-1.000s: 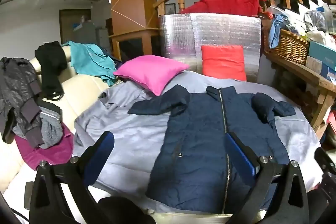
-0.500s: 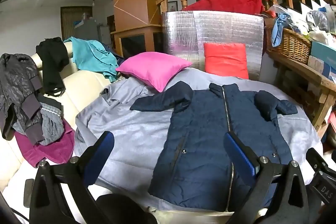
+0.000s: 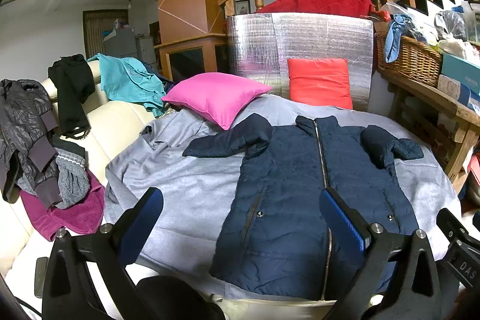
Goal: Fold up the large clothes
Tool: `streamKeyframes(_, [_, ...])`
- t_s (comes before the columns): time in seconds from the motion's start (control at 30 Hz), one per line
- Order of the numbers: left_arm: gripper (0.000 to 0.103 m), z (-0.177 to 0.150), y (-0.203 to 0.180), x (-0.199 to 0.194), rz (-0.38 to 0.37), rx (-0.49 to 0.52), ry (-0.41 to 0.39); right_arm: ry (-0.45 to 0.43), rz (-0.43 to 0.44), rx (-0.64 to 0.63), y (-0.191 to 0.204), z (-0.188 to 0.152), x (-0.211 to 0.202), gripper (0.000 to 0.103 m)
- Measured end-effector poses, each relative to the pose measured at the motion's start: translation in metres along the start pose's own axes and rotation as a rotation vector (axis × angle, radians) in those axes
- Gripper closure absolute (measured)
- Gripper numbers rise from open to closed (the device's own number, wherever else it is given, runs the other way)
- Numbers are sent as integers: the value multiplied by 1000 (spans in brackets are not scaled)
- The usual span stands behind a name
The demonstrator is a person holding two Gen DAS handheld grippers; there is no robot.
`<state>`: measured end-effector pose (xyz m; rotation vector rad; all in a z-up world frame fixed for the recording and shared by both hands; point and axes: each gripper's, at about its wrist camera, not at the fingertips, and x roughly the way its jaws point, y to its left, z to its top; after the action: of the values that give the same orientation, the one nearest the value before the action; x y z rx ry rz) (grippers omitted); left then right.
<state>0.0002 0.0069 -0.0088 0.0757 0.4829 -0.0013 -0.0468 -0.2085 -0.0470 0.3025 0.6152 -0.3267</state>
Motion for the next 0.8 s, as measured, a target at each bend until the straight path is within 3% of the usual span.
streamKeyframes(0.8, [0, 3, 0, 2, 0, 6, 4, 7, 11, 9, -5, 1, 6, 0])
